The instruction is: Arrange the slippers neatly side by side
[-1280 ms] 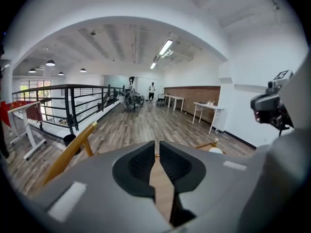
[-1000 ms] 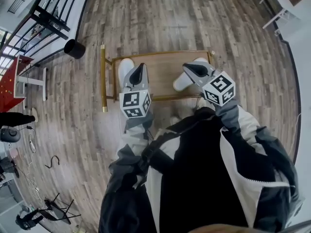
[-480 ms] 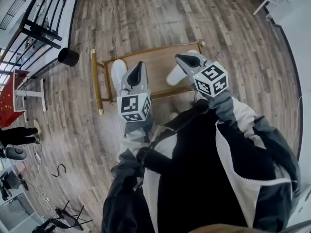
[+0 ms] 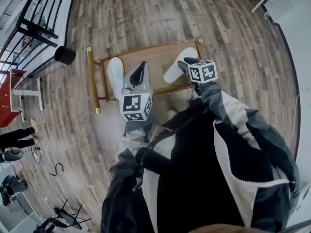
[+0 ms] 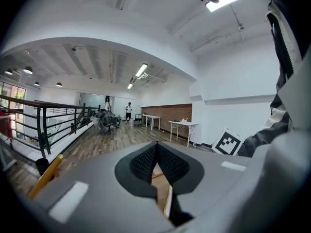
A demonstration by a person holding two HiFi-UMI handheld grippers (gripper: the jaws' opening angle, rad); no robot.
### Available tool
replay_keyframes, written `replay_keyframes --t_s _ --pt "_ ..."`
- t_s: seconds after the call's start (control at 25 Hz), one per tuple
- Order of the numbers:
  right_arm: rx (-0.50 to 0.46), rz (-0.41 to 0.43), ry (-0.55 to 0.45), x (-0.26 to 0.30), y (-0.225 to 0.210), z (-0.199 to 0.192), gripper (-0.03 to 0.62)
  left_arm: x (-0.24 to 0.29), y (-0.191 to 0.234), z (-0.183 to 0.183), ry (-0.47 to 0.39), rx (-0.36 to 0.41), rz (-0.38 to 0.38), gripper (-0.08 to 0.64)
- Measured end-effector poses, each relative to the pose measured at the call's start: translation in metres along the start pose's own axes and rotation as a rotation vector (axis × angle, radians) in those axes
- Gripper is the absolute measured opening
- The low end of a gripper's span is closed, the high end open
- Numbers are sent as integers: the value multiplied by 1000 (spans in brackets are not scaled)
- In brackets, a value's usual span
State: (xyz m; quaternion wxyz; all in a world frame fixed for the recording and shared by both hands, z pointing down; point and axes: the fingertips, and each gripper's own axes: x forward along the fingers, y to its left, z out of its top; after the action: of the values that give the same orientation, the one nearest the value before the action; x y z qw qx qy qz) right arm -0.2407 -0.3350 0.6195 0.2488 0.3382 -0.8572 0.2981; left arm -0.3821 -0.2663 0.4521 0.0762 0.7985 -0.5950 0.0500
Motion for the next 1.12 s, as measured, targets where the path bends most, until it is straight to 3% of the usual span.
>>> replay_keyframes --t_s 0.24,0.4,0.68,1.12 --pt "118 -147 141 23 -54 -47 189 -4 -8 -9 23 -15 -12 11" --pt "197 -196 219 40 -84 -78 203 -8 -13 -12 38 -2 -15 11" --pt "342 -200 260 68 -108 -84 210 -27 2 -22 77 -14 42 11" --pt "359 -198 327 98 -114 -93 193 -54 28 -38 108 -13 142 11"
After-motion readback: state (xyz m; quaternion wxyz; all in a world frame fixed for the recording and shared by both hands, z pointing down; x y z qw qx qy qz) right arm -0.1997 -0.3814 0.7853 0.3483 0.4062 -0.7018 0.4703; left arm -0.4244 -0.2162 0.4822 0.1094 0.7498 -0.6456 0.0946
